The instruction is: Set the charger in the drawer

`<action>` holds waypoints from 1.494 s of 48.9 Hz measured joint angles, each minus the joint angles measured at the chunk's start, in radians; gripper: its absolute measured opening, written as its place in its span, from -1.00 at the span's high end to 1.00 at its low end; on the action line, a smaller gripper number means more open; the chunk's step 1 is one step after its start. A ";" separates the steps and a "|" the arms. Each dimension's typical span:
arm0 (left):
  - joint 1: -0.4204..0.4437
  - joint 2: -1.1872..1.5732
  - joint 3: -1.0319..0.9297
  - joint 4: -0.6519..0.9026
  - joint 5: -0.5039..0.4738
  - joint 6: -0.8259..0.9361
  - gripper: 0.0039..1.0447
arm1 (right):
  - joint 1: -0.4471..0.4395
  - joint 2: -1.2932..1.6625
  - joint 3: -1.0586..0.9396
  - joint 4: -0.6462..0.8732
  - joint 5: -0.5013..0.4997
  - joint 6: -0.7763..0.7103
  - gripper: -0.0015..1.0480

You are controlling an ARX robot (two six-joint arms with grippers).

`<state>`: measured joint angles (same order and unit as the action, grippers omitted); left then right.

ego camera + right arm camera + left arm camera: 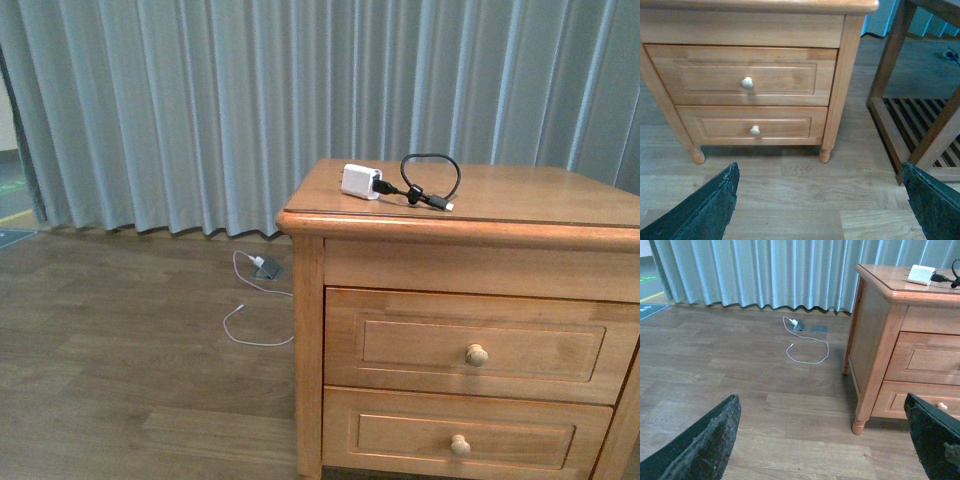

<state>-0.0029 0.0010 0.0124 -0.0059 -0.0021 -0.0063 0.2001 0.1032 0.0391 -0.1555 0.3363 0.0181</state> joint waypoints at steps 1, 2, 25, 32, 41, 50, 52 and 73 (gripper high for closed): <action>0.000 0.000 0.000 0.000 0.000 0.000 -0.89 | 0.009 0.011 0.002 0.004 0.000 0.003 -0.85; 0.000 0.000 0.000 0.000 0.000 0.000 -0.89 | 0.014 0.024 0.005 0.017 -0.002 0.005 -0.85; 0.000 0.000 0.000 0.000 0.000 0.000 -0.89 | 0.002 1.192 0.305 0.925 -0.126 0.011 -0.85; 0.000 0.000 0.000 0.000 0.000 0.000 -0.89 | 0.031 1.485 0.451 1.020 -0.096 0.013 -0.85; 0.000 0.000 0.000 0.000 0.000 0.000 -0.89 | 0.065 1.766 0.636 1.026 -0.094 0.014 -0.85; 0.000 0.000 0.000 0.000 0.000 0.000 -0.89 | 0.080 1.980 0.826 1.032 -0.071 0.011 -0.85; 0.000 0.000 0.000 0.000 0.000 0.000 -0.89 | 0.080 2.011 0.856 1.032 -0.067 0.011 -0.85; 0.000 0.000 0.000 0.000 0.000 0.000 -0.89 | 0.054 2.227 1.095 1.014 -0.037 0.012 -0.85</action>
<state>-0.0029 0.0010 0.0124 -0.0059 -0.0025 -0.0063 0.2543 2.3299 1.1339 0.8589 0.2989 0.0299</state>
